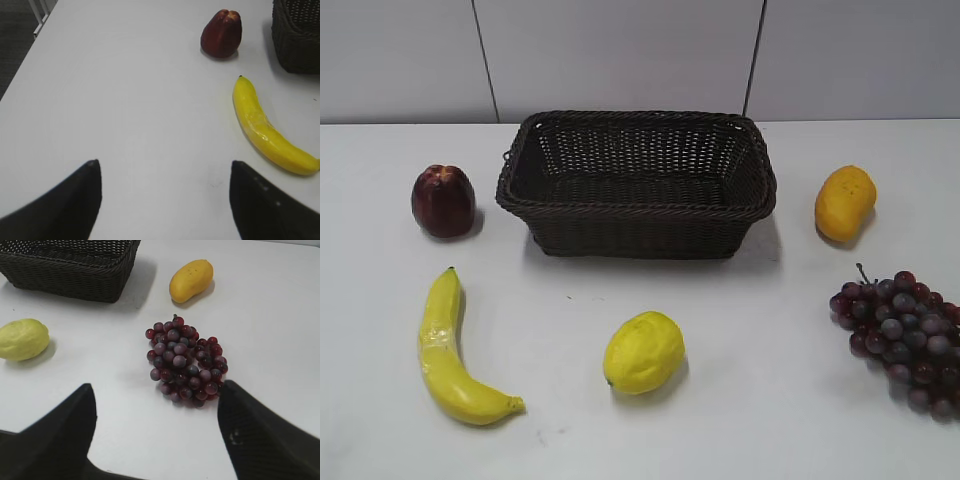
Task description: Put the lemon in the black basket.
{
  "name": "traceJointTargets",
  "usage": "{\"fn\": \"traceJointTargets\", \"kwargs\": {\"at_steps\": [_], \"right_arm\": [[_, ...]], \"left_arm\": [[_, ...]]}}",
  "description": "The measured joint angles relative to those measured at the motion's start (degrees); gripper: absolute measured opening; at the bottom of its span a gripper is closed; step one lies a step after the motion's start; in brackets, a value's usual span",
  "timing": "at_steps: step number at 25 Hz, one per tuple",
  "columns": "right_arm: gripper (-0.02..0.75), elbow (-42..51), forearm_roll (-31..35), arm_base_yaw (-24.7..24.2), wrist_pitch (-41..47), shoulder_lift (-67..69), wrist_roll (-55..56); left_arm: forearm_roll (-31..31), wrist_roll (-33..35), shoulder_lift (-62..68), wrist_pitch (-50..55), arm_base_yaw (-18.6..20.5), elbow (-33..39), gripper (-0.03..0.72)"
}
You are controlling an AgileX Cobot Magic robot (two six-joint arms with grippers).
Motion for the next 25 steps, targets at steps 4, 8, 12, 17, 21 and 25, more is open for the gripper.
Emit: {"fn": "traceJointTargets", "kwargs": {"at_steps": [4, 8, 12, 17, 21, 25], "right_arm": [[0.571, 0.0, 0.0, 0.0, 0.0, 0.0, 0.0], [0.571, 0.0, 0.0, 0.0, 0.0, 0.0, 0.0], [0.571, 0.0, 0.0, 0.0, 0.0, 0.0, 0.0], [0.571, 0.0, 0.0, 0.0, 0.0, 0.0, 0.0], [0.571, 0.0, 0.0, 0.0, 0.0, 0.0, 0.0], [0.571, 0.0, 0.0, 0.0, 0.0, 0.0, 0.0]], "left_arm": [[0.0, 0.0, 0.0, 0.0, 0.0, 0.0, 0.592], [0.0, 0.0, 0.0, 0.0, 0.0, 0.0, 0.592], [0.2, 2.2, 0.3, -1.0, 0.0, -0.3, 0.592], [0.1, 3.7, 9.3, -5.1, 0.0, -2.6, 0.592], [0.0, 4.7, 21.1, -7.1, 0.0, -5.7, 0.592], [0.0, 5.3, 32.6, -7.5, 0.0, -9.5, 0.592]]}}
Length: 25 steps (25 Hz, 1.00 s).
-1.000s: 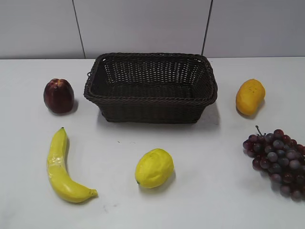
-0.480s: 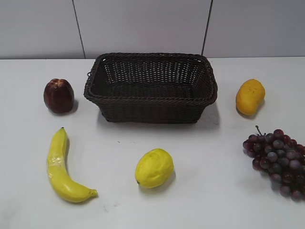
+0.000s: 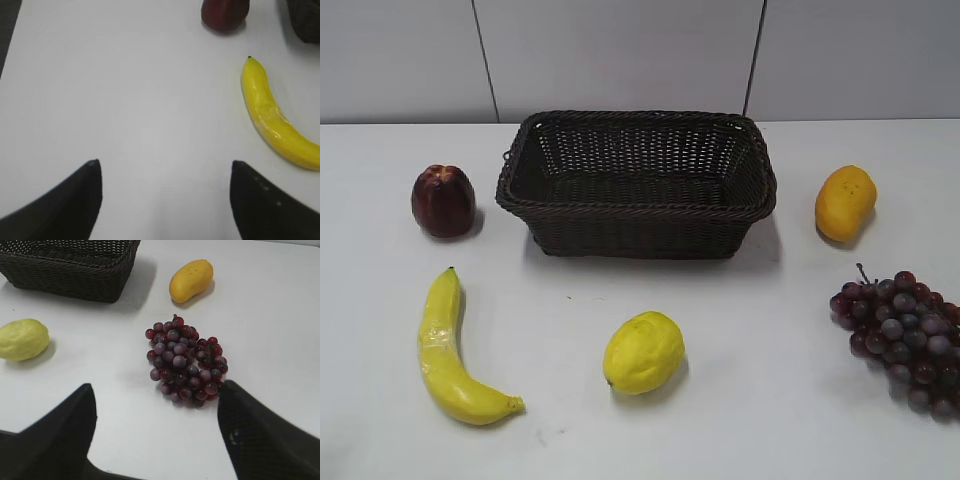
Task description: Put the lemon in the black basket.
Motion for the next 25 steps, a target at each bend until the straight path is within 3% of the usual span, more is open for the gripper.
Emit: {"fn": "traceJointTargets", "kwargs": {"at_steps": [8, 11, 17, 21, 25], "right_arm": [[0.571, 0.0, 0.0, 0.0, 0.0, 0.0, 0.0], [0.571, 0.0, 0.0, 0.0, 0.0, 0.0, 0.0], [0.571, 0.0, 0.0, 0.0, 0.0, 0.0, 0.0], [0.571, 0.0, 0.0, 0.0, 0.0, 0.0, 0.0], [0.571, 0.0, 0.0, 0.0, 0.0, 0.0, 0.0]], "left_arm": [[-2.5, 0.5, 19.5, 4.3, 0.0, -8.2, 0.592], [-3.7, 0.6, 24.1, 5.1, -2.1, -9.8, 0.592], [-3.1, -3.0, 31.6, 4.2, -14.2, -10.5, 0.592], [3.7, -13.9, 38.3, 4.0, -23.6, -13.3, 0.592], [5.1, -23.0, 46.4, 3.6, -33.0, -20.3, 0.592]]}}
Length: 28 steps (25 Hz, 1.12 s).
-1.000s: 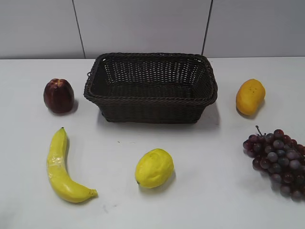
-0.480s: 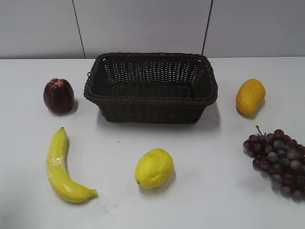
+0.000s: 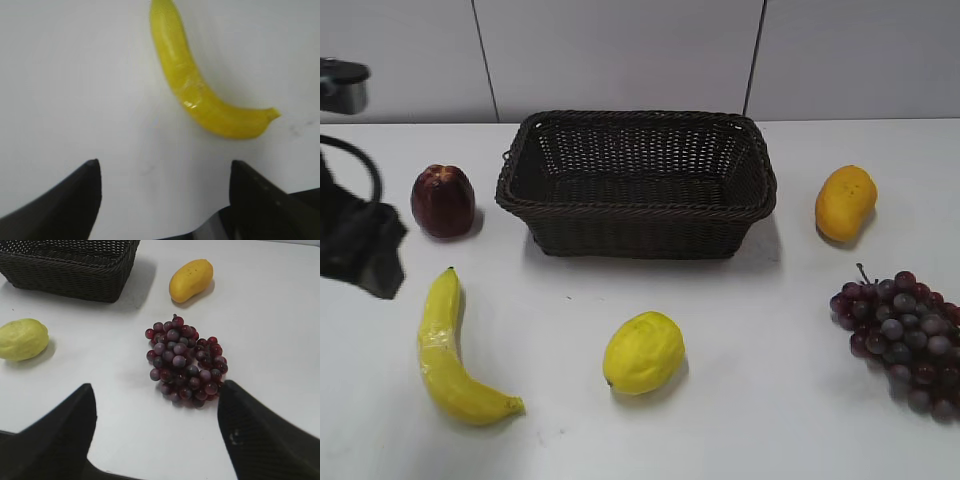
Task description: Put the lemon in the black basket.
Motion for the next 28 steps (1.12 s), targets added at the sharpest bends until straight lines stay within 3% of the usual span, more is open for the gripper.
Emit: {"fn": "traceJointTargets", "kwargs": {"at_steps": [5, 8, 13, 18, 28], "right_arm": [[0.571, 0.0, 0.0, 0.0, 0.0, 0.0, 0.0], [0.571, 0.0, 0.0, 0.0, 0.0, 0.0, 0.0], [0.571, 0.0, 0.0, 0.0, 0.0, 0.0, 0.0], [0.571, 0.0, 0.0, 0.0, 0.0, 0.0, 0.0], [0.571, 0.0, 0.0, 0.0, 0.0, 0.0, 0.0]], "left_arm": [[0.2, -8.1, 10.9, -1.7, -10.3, -9.2, 0.592], [0.3, -8.9, 16.9, -2.3, -15.4, -14.7, 0.592], [2.1, -9.0, 25.2, -2.8, -20.7, -21.4, 0.592], [3.3, -8.2, 30.7, -3.4, -22.9, -24.7, 0.592], [3.9, -1.5, 37.4, -5.5, -23.1, -25.1, 0.622]]}}
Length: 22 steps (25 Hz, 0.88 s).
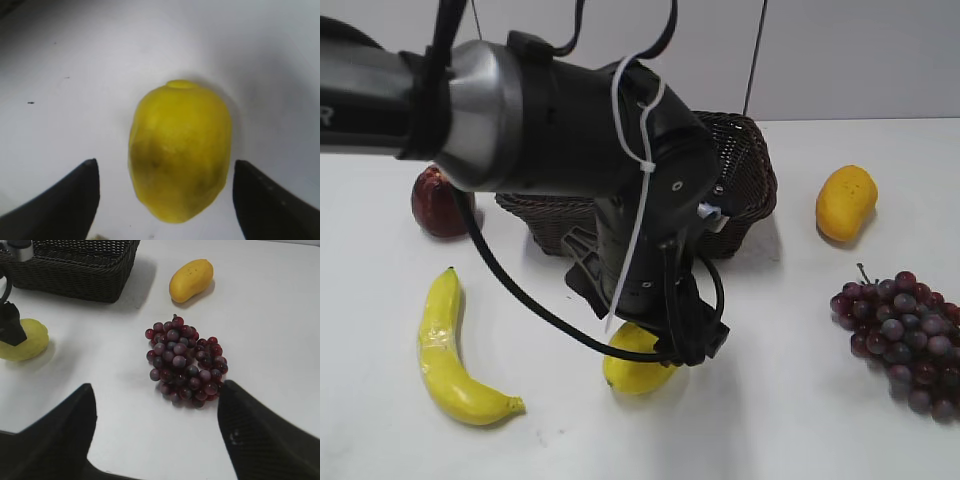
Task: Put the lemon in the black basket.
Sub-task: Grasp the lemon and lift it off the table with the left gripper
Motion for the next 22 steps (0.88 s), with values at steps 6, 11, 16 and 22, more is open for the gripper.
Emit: {"fn": "traceJointTargets", "kwargs": {"at_steps": [6, 11, 16, 22], "right_arm": [[0.571, 0.0, 0.0, 0.0, 0.0, 0.0, 0.0], [0.571, 0.0, 0.0, 0.0, 0.0, 0.0, 0.0], [0.571, 0.0, 0.0, 0.0, 0.0, 0.0, 0.0], [0.571, 0.0, 0.0, 0.0, 0.0, 0.0, 0.0]], "left_arm": [[-0.5, 0.7, 2.3, -1.0, 0.0, 0.0, 0.622], [-0.8, 0.9, 3.9, -1.2, 0.0, 0.0, 0.615], [-1.0, 1.1, 4.7, -2.0, 0.6, 0.0, 0.596], [-1.0, 1.1, 5.4, -3.0, 0.6, 0.0, 0.575]]}}
